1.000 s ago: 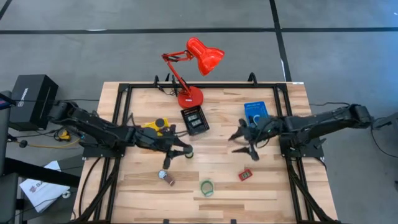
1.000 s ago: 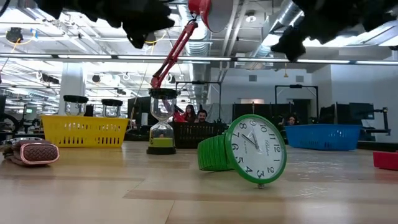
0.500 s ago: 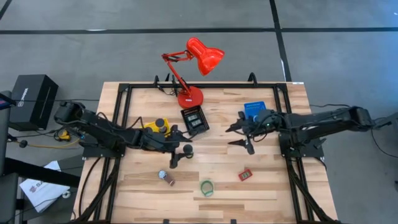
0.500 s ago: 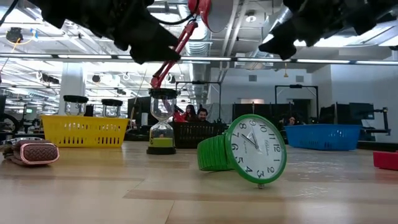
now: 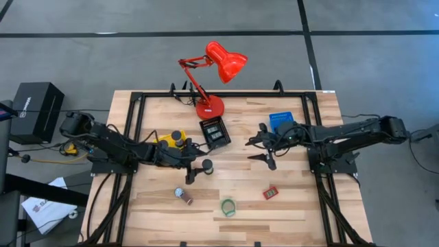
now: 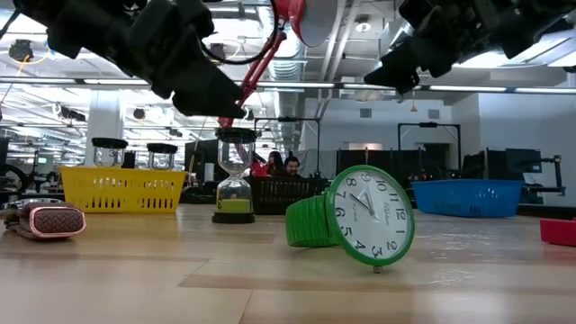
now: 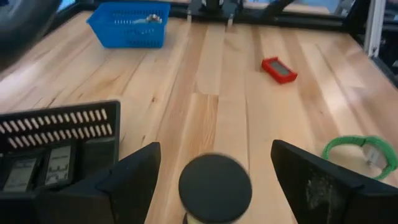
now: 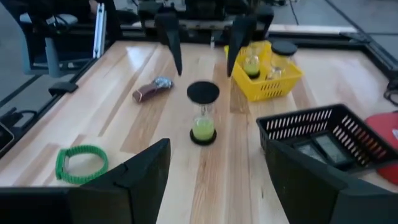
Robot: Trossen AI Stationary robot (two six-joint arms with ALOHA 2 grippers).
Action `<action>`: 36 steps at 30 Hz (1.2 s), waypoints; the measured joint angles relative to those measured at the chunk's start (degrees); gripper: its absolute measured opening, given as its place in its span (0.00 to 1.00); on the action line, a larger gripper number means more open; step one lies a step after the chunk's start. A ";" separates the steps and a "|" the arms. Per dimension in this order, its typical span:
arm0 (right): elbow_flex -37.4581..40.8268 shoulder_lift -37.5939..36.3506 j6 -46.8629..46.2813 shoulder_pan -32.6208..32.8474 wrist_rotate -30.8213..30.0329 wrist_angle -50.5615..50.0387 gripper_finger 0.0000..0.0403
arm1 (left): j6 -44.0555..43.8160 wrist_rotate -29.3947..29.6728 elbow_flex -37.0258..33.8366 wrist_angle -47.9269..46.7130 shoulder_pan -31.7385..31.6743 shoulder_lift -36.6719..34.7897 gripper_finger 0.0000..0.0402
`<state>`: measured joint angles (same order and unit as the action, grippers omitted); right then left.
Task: Pick & Place Office items
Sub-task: Put the green hourglass into the yellow bin
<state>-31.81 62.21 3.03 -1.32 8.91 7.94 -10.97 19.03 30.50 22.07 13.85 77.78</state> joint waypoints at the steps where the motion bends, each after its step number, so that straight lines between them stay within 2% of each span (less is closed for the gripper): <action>1: 0.00 -0.01 0.00 0.00 0.00 0.49 0.63 | 0.01 0.00 0.00 0.59 0.00 0.05 0.75; 8: -0.02 -0.06 0.00 0.00 0.00 2.88 0.63 | 4.44 0.09 0.59 5.94 -0.33 8.17 0.75; 14: -0.02 -0.06 0.00 0.17 0.01 2.83 0.63 | 2.25 0.09 0.98 6.11 -0.37 11.68 0.75; 22: -0.02 -0.06 0.00 0.15 0.02 2.81 0.63 | -0.18 0.09 0.90 6.20 -0.76 12.70 0.74; 36: -0.02 -0.06 -0.02 0.15 0.02 2.81 0.63 | -0.47 0.05 0.90 6.35 -0.74 12.70 0.60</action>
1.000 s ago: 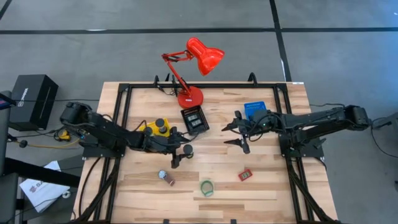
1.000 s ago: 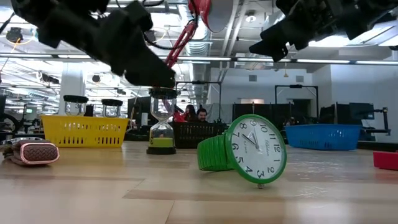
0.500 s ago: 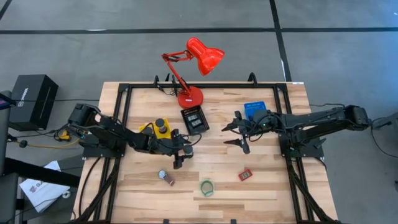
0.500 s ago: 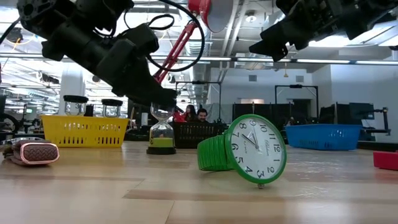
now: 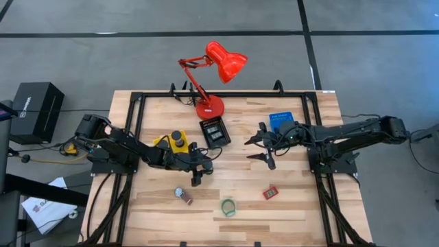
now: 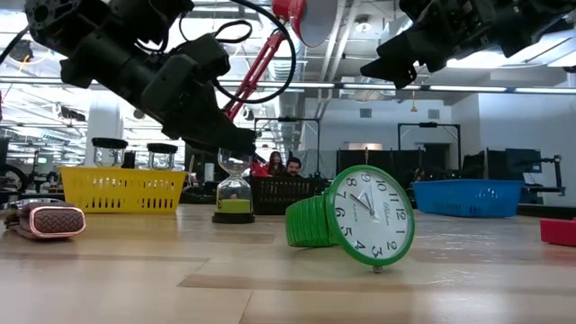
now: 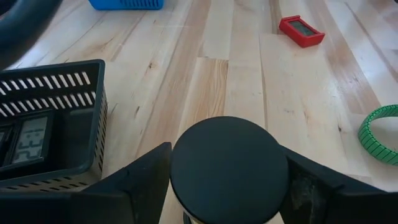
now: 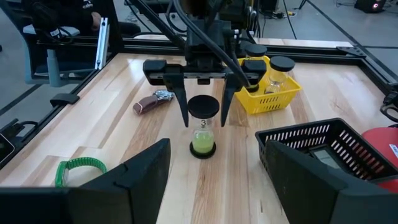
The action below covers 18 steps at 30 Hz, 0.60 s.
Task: Pick & Place Office items
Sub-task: Put the green hourglass into the yellow bin
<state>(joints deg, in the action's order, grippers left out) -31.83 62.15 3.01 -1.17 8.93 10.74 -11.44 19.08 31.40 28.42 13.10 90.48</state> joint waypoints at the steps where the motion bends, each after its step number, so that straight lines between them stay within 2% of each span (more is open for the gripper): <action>1: 0.00 0.00 0.01 0.00 0.00 0.00 0.63 | -0.01 -0.01 0.00 0.02 0.00 0.00 0.59; 18: -0.02 0.00 0.00 0.00 0.00 -0.02 0.63 | -2.62 -0.01 0.00 0.11 0.00 -0.02 0.52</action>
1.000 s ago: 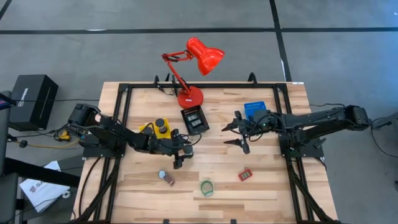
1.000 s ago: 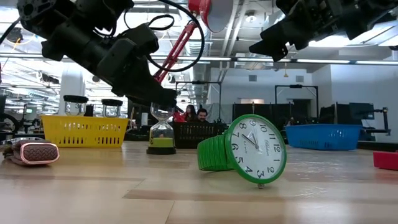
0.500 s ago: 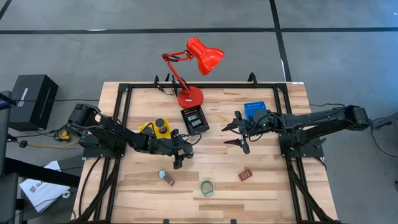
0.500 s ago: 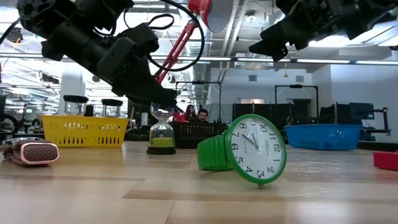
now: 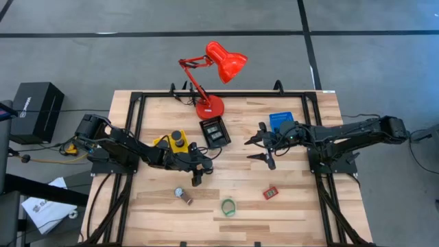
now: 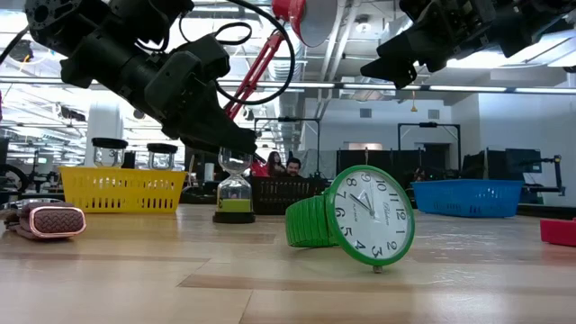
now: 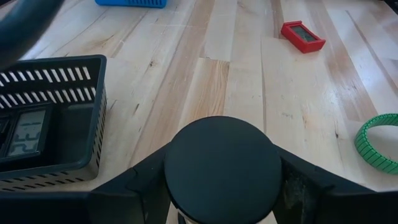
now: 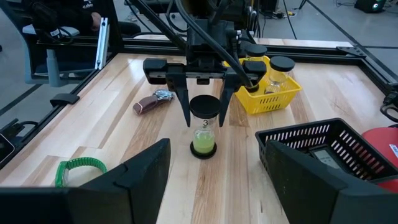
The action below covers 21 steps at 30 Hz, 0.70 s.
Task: Pick & Place Office items
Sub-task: Put the green hourglass into the yellow bin
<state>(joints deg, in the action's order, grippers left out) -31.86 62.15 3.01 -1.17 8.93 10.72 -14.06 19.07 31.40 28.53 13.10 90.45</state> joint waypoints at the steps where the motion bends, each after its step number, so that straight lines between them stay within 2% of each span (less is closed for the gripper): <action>1: 0.00 0.00 0.00 0.00 0.00 0.00 0.63 | 0.00 0.00 0.00 0.00 0.00 0.00 0.52; 13: 0.00 0.00 0.00 0.00 0.00 0.00 0.63 | -0.37 0.74 0.00 0.13 0.02 -0.09 0.51; 21: 0.00 0.00 0.00 0.00 0.00 -0.17 0.63 | -0.37 3.65 0.00 0.24 0.00 -0.09 0.52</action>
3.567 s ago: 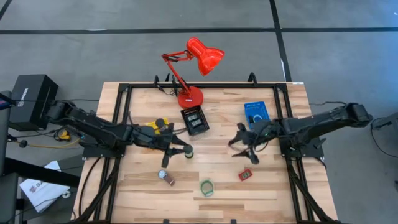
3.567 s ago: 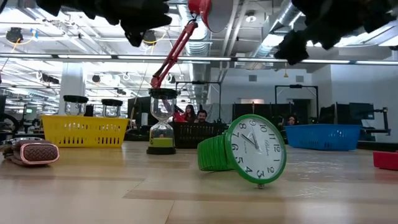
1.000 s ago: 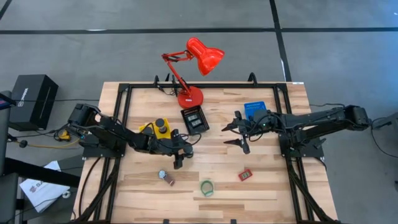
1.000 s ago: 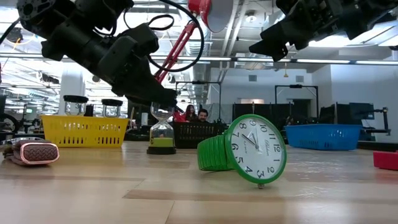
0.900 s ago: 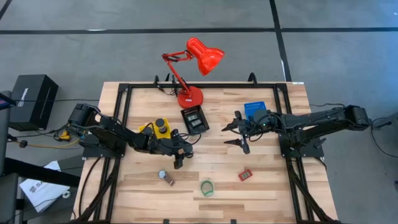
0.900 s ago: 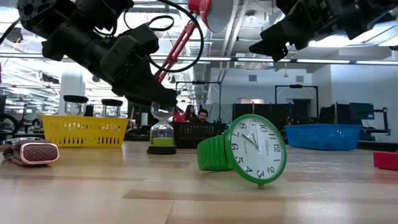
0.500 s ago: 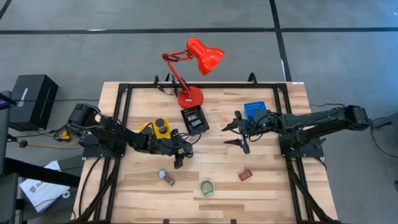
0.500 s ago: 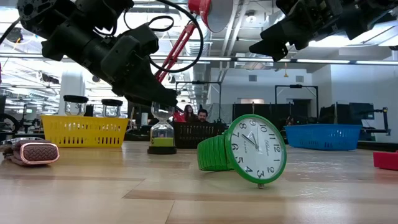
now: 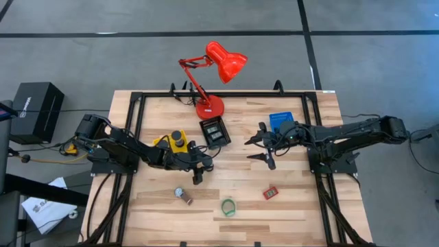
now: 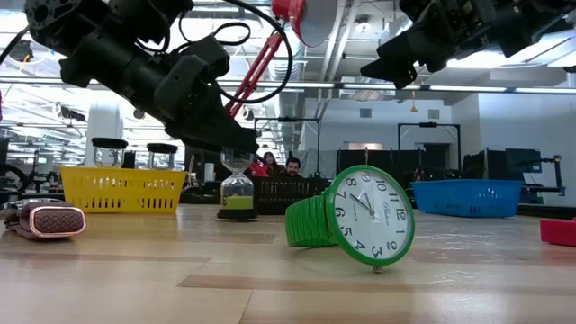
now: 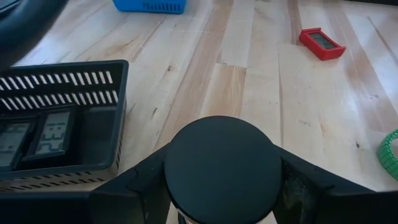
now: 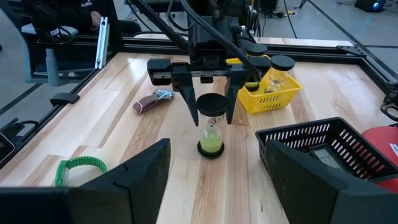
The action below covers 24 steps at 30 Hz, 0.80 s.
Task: Pick & Place Office items
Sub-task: Put the green hourglass into the yellow bin
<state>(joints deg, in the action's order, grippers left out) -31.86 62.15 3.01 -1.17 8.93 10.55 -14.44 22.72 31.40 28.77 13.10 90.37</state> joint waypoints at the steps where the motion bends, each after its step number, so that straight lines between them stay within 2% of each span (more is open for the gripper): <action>1: 0.00 0.00 0.00 0.00 0.00 -0.04 0.63 | -0.07 0.00 0.00 -0.02 0.02 0.00 0.51; 7: 0.00 0.00 0.00 0.00 0.02 -0.29 0.63 | -2.55 2.65 0.00 0.00 0.02 0.00 0.52; 16: 0.00 0.00 0.00 0.00 0.01 -0.29 0.63 | -4.13 2.87 0.00 0.03 0.00 -1.32 0.50; 22: 0.00 0.00 0.00 0.02 0.01 -0.38 0.63 | -2.19 3.87 0.00 -1.91 0.00 -8.70 0.53; 24: 0.00 0.00 0.00 0.00 0.00 -0.56 0.63 | -2.11 3.87 0.02 -5.33 -0.05 -12.55 0.53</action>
<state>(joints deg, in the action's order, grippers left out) -31.86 62.15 3.01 -1.17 8.93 9.99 -16.55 26.59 31.42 23.44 13.05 77.82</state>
